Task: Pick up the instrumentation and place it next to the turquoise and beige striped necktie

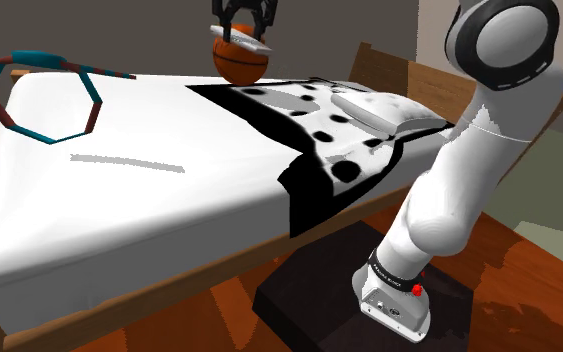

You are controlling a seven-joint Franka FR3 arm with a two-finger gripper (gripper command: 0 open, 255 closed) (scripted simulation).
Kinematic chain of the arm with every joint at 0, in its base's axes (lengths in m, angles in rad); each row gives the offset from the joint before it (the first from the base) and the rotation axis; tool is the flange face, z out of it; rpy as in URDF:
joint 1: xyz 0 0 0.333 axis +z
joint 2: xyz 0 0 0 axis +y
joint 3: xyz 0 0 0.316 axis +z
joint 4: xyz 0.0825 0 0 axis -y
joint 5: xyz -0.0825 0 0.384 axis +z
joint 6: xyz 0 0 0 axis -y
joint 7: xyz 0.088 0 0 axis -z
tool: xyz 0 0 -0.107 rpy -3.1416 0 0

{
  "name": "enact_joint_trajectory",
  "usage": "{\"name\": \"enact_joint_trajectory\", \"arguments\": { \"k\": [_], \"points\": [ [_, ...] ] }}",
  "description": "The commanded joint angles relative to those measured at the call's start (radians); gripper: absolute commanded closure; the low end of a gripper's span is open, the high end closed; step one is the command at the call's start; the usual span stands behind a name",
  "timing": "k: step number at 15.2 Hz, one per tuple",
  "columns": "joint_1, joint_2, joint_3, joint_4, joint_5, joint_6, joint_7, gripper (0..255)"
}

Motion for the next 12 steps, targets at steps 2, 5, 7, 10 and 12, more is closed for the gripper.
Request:
{"name": "enact_joint_trajectory", "arguments": {
  "k": [2,5,7,10,12],
  "points": [
    [0.042,0.019,0.04,0.023,-0.003,-0.003,0.083,255],
    [0.082,0.056,0.077,0.069,-0.011,-0.013,0.158,255],
    [0.099,0.064,0.09,0.065,-0.014,-0.001,0.187,255],
    [0.096,0.038,0.088,-0.012,-0.009,0.05,0.184,255],
    [0.095,0.023,0.087,-0.059,-0.007,0.083,0.182,255]
  ]
}}
